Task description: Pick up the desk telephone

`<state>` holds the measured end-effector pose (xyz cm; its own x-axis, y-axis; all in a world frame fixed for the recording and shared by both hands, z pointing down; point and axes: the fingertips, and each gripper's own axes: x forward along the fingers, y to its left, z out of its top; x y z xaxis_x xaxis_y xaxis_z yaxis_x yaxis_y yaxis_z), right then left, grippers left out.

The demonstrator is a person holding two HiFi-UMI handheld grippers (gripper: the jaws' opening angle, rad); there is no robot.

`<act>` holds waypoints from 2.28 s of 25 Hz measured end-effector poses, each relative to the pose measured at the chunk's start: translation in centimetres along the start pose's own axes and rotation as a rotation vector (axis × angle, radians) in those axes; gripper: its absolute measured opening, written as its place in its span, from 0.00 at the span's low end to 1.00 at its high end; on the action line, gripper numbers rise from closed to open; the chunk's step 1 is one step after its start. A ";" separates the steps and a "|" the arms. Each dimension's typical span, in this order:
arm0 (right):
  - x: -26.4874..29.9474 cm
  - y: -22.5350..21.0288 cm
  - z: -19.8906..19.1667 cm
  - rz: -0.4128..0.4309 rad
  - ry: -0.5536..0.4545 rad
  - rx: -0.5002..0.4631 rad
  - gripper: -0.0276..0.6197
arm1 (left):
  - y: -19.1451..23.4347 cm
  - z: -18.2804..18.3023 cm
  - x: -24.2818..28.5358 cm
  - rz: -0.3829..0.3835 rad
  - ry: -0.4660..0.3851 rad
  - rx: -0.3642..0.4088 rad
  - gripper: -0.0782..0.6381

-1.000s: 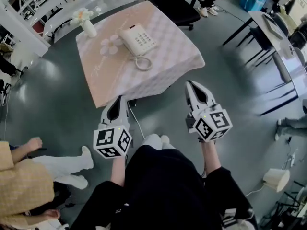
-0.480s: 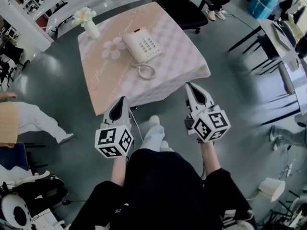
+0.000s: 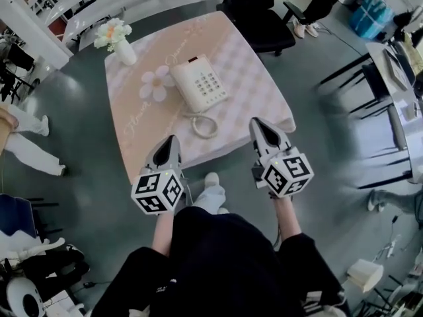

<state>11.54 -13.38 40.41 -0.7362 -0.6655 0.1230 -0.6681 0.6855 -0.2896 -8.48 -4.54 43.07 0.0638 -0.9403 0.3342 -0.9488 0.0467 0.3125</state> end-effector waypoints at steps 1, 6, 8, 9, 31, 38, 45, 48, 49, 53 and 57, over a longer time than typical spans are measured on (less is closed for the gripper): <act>0.8 -0.3 0.0 0.006 0.009 -0.003 0.03 | 0.2 0.1 0.8 -0.002 0.006 -0.002 0.11; 4.6 -1.4 -0.2 0.025 0.040 0.007 0.03 | 1.2 0.4 4.0 0.000 0.038 -0.012 0.11; 6.0 -1.7 -0.4 0.029 0.050 0.027 0.03 | 1.8 0.4 5.0 -0.006 0.053 -0.023 0.11; 6.6 -1.9 -0.5 0.030 0.055 0.032 0.03 | 2.0 0.4 5.5 -0.014 0.063 -0.029 0.11; 18.0 -4.8 -3.5 0.132 0.225 0.118 0.03 | 5.4 -1.8 13.7 -0.034 0.244 -0.184 0.11; 22.6 -6.8 -5.1 0.160 0.302 0.132 0.03 | 6.3 -2.0 16.7 0.022 0.259 -0.241 0.16; 25.9 -8.6 -7.1 0.169 0.373 0.163 0.11 | 7.2 -2.1 18.7 0.086 0.257 -0.298 0.25; 27.0 -9.1 -7.8 0.170 0.395 0.178 0.15 | 7.6 -2.2 19.4 0.108 0.255 -0.305 0.30; 27.4 -9.2 -8.2 0.168 0.402 0.183 0.17 | 7.8 -2.3 19.6 0.112 0.253 -0.315 0.31; 28.5 -9.8 -9.6 0.159 0.448 0.238 0.28 | 8.1 -2.3 20.6 0.126 0.230 -0.384 0.39; 29.5 -10.4 -10.2 0.161 0.481 0.296 0.37 | 8.3 -2.5 21.5 0.137 0.226 -0.420 0.48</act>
<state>-4.38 -37.13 56.77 -0.8387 -0.3034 0.4523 -0.5357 0.6090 -0.5849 -14.19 -23.53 55.06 0.0563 -0.8217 0.5672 -0.7491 0.3408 0.5681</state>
